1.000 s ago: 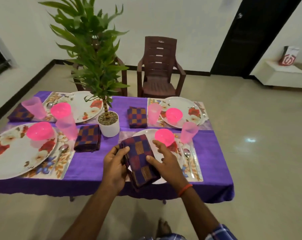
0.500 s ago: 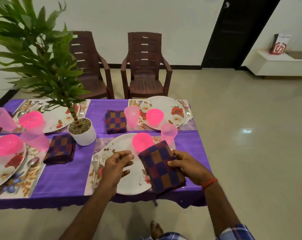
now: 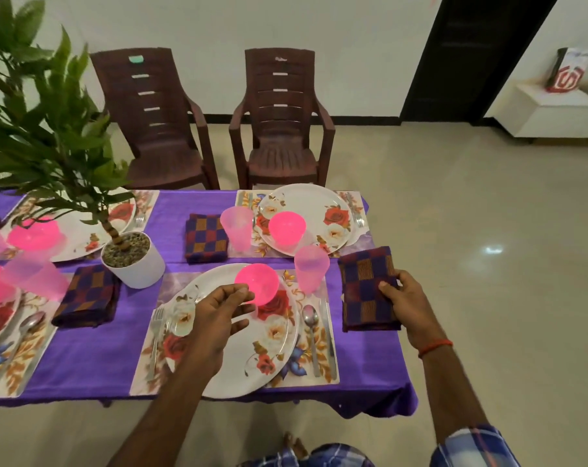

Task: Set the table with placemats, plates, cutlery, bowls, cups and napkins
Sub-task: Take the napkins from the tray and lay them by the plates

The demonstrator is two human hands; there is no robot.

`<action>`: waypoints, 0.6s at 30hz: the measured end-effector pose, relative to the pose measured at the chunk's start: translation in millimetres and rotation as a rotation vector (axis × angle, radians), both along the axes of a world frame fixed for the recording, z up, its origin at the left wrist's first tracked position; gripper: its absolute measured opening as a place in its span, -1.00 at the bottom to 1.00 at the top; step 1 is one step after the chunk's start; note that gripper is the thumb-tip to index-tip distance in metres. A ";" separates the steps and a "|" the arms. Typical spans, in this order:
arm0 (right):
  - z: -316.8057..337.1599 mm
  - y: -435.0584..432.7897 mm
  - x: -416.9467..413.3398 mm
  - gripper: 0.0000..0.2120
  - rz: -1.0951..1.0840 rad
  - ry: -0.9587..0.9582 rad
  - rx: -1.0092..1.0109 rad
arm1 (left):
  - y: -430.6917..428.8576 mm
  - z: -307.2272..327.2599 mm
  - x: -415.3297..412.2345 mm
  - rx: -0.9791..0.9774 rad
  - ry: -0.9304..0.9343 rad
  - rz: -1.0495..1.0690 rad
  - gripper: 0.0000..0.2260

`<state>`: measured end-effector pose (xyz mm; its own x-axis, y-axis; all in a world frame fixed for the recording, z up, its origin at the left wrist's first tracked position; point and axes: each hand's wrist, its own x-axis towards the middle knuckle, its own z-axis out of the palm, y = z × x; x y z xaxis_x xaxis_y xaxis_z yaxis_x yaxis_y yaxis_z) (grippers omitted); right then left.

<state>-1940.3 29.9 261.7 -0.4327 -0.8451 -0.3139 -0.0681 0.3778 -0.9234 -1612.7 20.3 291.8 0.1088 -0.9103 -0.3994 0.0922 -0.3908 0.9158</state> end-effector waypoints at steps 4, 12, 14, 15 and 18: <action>-26.7 -20.9 -5.8 -0.82 0.009 0.091 -0.004 | -7.2 0.9 -5.5 -0.016 -0.030 0.026 -0.89; -88.7 -44.0 -18.2 -0.42 0.094 0.465 0.155 | -14.1 -1.2 -2.9 0.016 -0.098 0.092 -0.87; -97.1 -42.8 -16.9 -0.28 0.232 0.742 0.172 | -15.3 -1.0 -1.3 0.017 -0.102 0.105 -0.87; -99.6 -43.0 -13.7 -0.25 0.330 0.814 0.153 | -16.6 -1.0 -0.8 0.014 -0.104 0.110 -0.87; -111.9 -41.1 0.7 -0.27 0.646 0.928 0.205 | -19.3 -2.3 0.2 0.007 -0.107 0.121 -0.86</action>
<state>-1939.6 -11.2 149.8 -0.0731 -0.9634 -0.2580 -0.9260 0.1616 -0.3411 -1612.5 0.9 289.5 0.2600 -0.8852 -0.3858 0.0412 -0.3890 0.9203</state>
